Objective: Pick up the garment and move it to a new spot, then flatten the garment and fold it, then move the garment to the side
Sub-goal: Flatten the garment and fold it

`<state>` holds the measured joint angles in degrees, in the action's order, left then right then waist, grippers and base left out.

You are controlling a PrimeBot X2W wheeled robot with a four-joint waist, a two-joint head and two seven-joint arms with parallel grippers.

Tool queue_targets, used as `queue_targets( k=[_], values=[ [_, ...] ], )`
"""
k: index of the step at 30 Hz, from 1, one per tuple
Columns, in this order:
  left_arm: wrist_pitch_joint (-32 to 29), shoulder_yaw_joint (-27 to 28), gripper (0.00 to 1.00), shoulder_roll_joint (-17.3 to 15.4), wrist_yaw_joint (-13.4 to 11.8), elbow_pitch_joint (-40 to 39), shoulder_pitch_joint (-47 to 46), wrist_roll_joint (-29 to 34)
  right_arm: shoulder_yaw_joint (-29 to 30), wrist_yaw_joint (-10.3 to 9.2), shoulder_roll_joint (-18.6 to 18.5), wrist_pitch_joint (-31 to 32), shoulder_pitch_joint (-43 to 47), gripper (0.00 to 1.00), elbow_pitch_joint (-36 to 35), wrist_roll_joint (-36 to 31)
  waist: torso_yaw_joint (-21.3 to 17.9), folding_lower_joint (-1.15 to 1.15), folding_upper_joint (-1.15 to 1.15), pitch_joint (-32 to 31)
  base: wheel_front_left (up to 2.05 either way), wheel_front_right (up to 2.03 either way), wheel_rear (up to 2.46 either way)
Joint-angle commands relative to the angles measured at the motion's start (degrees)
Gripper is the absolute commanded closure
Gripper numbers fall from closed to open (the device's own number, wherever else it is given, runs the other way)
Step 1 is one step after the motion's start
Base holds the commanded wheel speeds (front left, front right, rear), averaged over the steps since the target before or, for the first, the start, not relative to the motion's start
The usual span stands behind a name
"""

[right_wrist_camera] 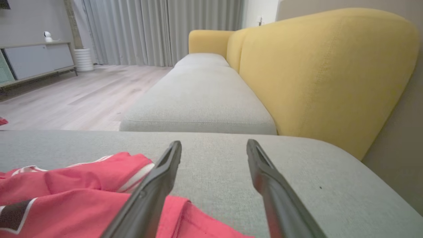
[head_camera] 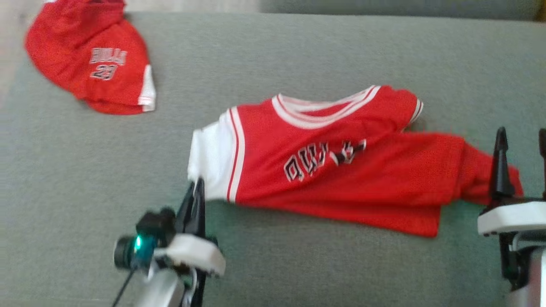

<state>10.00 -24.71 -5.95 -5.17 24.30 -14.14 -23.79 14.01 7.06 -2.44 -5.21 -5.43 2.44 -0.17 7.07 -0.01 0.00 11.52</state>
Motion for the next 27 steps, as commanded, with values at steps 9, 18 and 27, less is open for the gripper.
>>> queue_targets(
  k=[9,18,27],
  values=[
    [-0.21,1.1,1.0,-0.91,-1.59,-5.95,7.48,-2.15,4.92,0.43,-0.43,1.53,1.74,0.0,-2.4,-1.47,1.08,0.01,0.0,-1.6,0.0,0.0,0.0],
    [3.61,3.26,0.0,-2.03,-2.72,-10.68,5.26,-0.61,5.47,0.43,-0.43,4.58,2.04,0.0,-3.0,-2.95,-1.7,0.01,0.0,-2.43,0.0,0.0,0.0],
    [4.65,4.47,0.0,-2.12,-3.18,-14.17,4.42,0.61,-3.81,0.43,-1.83,16.86,3.86,0.0,3.16,-2.76,-2.23,0.01,0.0,-1.48,0.0,0.0,0.0]
  ],
)
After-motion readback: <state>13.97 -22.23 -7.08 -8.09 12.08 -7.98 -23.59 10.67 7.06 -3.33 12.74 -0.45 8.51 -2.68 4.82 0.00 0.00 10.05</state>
